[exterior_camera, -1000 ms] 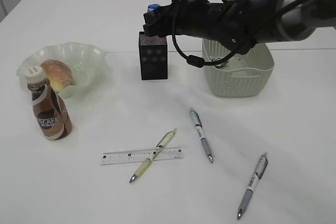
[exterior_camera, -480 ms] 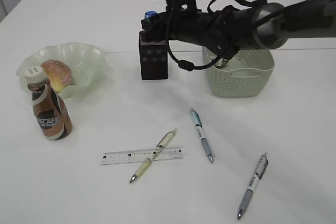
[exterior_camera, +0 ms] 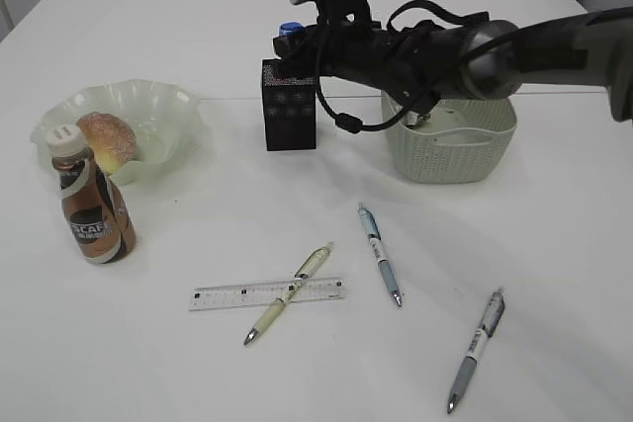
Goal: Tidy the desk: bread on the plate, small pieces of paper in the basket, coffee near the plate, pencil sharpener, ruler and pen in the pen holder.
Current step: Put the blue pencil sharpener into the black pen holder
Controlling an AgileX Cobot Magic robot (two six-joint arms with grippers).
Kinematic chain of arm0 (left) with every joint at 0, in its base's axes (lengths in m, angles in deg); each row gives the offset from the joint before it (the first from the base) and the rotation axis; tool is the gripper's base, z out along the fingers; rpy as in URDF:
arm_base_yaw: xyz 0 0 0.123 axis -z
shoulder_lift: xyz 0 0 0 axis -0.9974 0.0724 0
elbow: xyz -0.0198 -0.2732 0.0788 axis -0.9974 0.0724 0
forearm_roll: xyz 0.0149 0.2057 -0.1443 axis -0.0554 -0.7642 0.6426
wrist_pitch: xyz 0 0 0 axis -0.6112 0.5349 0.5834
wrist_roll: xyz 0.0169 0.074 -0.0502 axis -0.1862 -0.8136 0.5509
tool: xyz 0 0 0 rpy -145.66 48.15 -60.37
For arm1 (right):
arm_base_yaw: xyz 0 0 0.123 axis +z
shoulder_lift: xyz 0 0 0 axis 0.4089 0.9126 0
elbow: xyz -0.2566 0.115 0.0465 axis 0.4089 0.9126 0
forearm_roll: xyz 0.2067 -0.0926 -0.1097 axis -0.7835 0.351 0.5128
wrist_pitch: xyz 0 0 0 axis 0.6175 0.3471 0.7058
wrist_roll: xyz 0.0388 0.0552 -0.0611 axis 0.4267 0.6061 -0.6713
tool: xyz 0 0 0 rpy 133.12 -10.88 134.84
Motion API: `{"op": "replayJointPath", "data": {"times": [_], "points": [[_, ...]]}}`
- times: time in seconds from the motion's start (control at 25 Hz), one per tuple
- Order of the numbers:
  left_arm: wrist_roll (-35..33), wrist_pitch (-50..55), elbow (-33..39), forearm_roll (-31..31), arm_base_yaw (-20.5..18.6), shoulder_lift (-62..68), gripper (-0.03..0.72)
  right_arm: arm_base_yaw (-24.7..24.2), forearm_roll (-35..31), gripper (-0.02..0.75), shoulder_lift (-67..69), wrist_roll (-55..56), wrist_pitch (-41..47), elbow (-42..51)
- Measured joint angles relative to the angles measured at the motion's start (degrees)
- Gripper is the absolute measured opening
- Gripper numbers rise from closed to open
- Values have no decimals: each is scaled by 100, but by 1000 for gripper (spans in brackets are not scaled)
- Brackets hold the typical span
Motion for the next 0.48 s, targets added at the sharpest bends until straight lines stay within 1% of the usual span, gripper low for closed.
{"op": "replayJointPath", "data": {"times": [0.12, 0.48], "points": [[0, 0, 0, 0, 0, 0, 470, -10, 0, 326, 145, -12, 0, -151], [0, 0, 0, 0, 0, 0, 470, -19, 0, 326, 223, -22, 0, -190]]}}
